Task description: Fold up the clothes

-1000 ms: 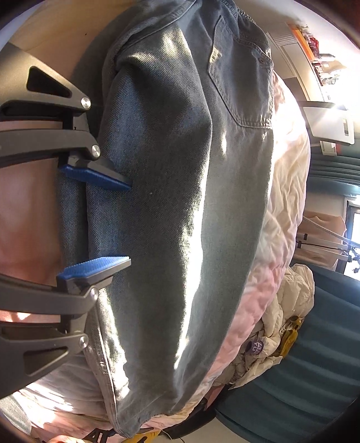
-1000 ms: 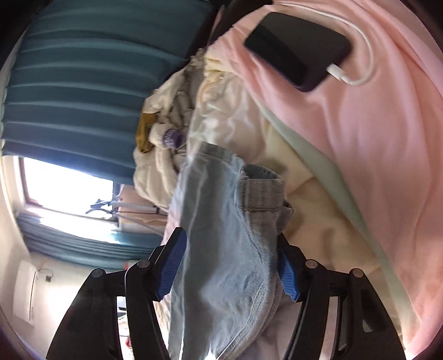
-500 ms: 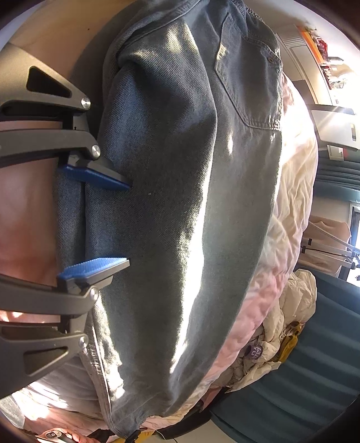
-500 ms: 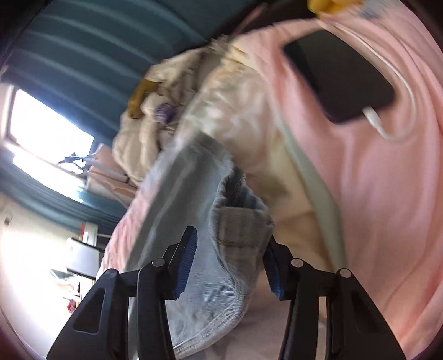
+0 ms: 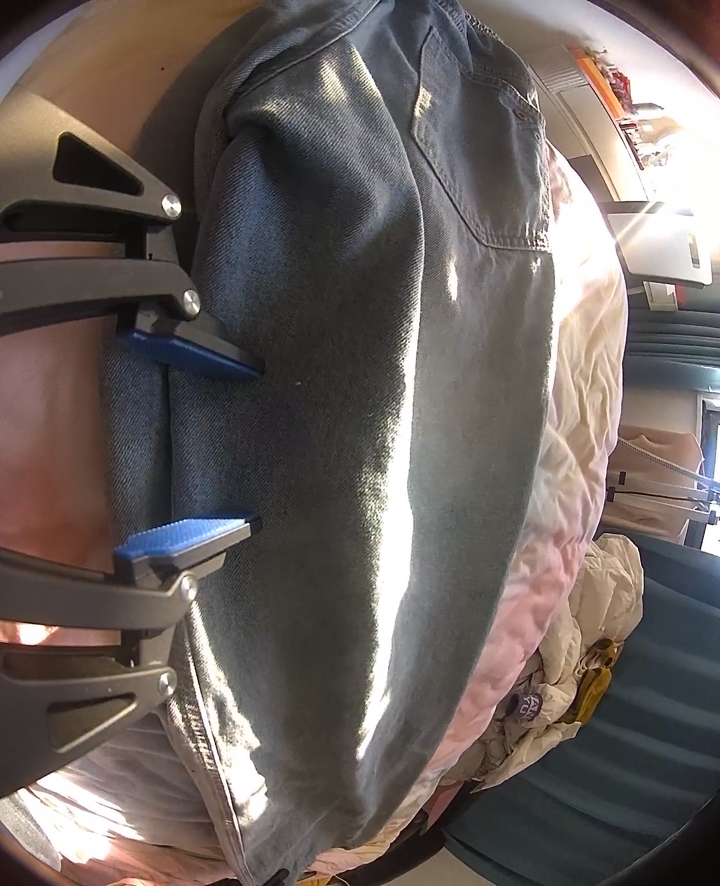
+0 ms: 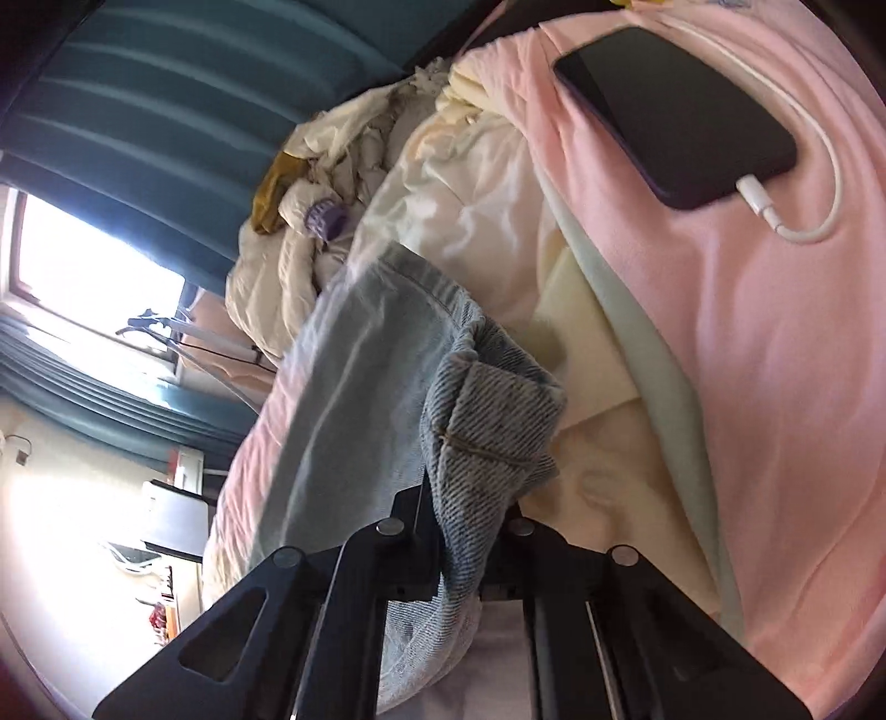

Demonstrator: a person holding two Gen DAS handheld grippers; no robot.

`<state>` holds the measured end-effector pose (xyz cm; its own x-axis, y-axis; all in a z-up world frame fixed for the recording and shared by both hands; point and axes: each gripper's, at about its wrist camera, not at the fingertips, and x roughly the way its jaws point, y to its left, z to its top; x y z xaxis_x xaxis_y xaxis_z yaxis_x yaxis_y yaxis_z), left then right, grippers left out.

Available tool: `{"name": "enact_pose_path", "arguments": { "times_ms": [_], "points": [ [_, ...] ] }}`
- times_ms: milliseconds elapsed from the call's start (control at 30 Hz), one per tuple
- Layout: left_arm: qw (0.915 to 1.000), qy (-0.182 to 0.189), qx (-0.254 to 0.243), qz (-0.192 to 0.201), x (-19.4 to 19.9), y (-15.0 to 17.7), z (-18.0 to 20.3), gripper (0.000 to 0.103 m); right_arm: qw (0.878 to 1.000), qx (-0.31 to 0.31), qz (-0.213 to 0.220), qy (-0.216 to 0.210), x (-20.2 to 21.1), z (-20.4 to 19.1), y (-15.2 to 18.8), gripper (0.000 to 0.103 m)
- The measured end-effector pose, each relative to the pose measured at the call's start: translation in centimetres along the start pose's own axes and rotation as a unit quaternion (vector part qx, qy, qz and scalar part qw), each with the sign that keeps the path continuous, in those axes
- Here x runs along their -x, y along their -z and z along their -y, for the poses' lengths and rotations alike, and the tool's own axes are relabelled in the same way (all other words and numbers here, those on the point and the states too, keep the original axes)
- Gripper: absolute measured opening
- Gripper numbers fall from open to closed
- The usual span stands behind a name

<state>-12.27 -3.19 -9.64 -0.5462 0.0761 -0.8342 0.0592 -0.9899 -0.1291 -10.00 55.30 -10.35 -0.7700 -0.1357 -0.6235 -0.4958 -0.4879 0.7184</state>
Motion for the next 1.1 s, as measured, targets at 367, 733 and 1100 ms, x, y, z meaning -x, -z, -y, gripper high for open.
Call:
{"name": "enact_pose_path", "arguments": {
  "times_ms": [367,733,1100],
  "points": [
    [0.9988,-0.013,-0.016,0.045,2.7,-0.8,-0.6,0.049,0.986,0.127,0.091,-0.063,6.5,-12.1,2.5,0.005],
    [0.9923,-0.023,0.003,0.122,7.6,-3.0,-4.4,0.049,0.949,0.27,0.098,-0.129,9.0,-26.5,11.4,0.005],
    [0.9817,0.002,0.104,0.16,10.6,-3.7,-10.8,0.049,0.9,0.414,-0.001,-0.14,1.7,-31.4,28.4,0.005]
  ]
}}
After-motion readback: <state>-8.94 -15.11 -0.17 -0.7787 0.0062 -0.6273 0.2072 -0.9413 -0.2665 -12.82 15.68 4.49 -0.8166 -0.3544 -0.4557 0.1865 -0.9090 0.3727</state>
